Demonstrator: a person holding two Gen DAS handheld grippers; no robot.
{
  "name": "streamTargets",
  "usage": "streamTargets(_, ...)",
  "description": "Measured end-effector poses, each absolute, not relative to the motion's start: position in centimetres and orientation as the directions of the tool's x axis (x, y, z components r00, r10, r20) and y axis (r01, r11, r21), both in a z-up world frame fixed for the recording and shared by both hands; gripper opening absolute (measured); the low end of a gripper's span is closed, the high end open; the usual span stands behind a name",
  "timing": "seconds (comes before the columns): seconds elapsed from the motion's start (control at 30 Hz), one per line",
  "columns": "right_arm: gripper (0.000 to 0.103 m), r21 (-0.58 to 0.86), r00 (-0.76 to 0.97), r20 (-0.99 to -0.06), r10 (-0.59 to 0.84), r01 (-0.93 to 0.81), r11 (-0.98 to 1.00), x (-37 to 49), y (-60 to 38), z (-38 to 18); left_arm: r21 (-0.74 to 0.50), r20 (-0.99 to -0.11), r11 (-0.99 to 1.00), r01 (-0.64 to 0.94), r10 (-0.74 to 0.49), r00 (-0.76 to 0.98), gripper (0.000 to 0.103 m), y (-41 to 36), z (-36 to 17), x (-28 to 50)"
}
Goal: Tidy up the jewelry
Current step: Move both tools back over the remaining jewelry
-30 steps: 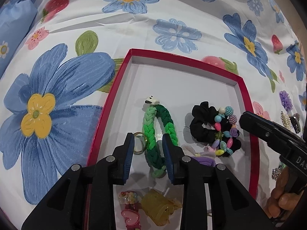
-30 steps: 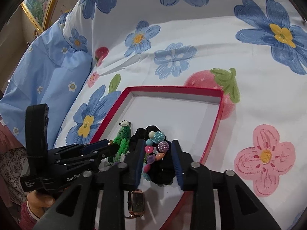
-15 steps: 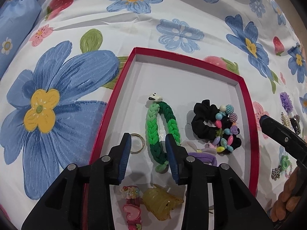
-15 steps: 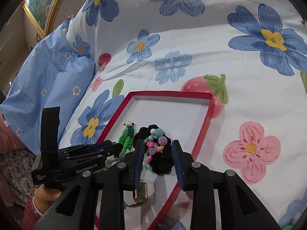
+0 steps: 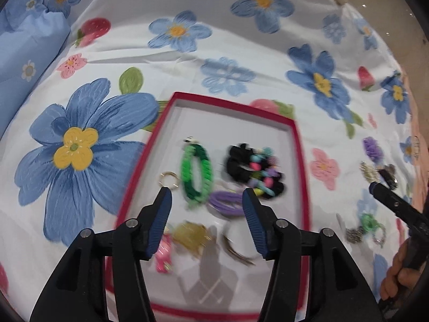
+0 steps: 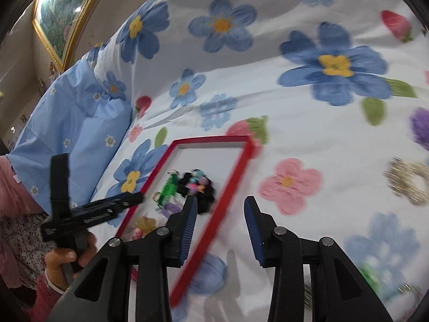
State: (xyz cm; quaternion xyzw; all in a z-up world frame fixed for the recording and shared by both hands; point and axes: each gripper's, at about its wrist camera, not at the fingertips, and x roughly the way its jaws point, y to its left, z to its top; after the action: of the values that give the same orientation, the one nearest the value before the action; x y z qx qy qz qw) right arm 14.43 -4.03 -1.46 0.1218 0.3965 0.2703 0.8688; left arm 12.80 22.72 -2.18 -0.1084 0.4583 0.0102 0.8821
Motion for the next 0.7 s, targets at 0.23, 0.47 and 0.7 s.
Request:
streamTargets(0.23, 0.041, 0.389, 0.589, -0.653, 0.477, -0.279, 0.878, 10.5, -10.9, -1.6, -0.232, -0.789, 0.972, -0.048, -0.159, 0.594, 0.056, 18.7, -0.8, 9.7)
streamTargets(0.47, 0.043, 0.351, 0.632, -0.675, 0.381, -0.18, 0.919, 6.9, -16.8, -2.0, -0.246, -0.788, 0.968, 0.044, -0.226, 0.573, 0.057, 13.6, -0.5, 7.8)
streamTargets(0.7, 0.044, 0.327, 0.648, -0.695, 0.31, -0.099, 0.94, 4.9, -21.4, -3.0, -0.236, -0.807, 0.964, 0.125, -0.266, 0.527, 0.057, 8.8, -1.4, 7.4)
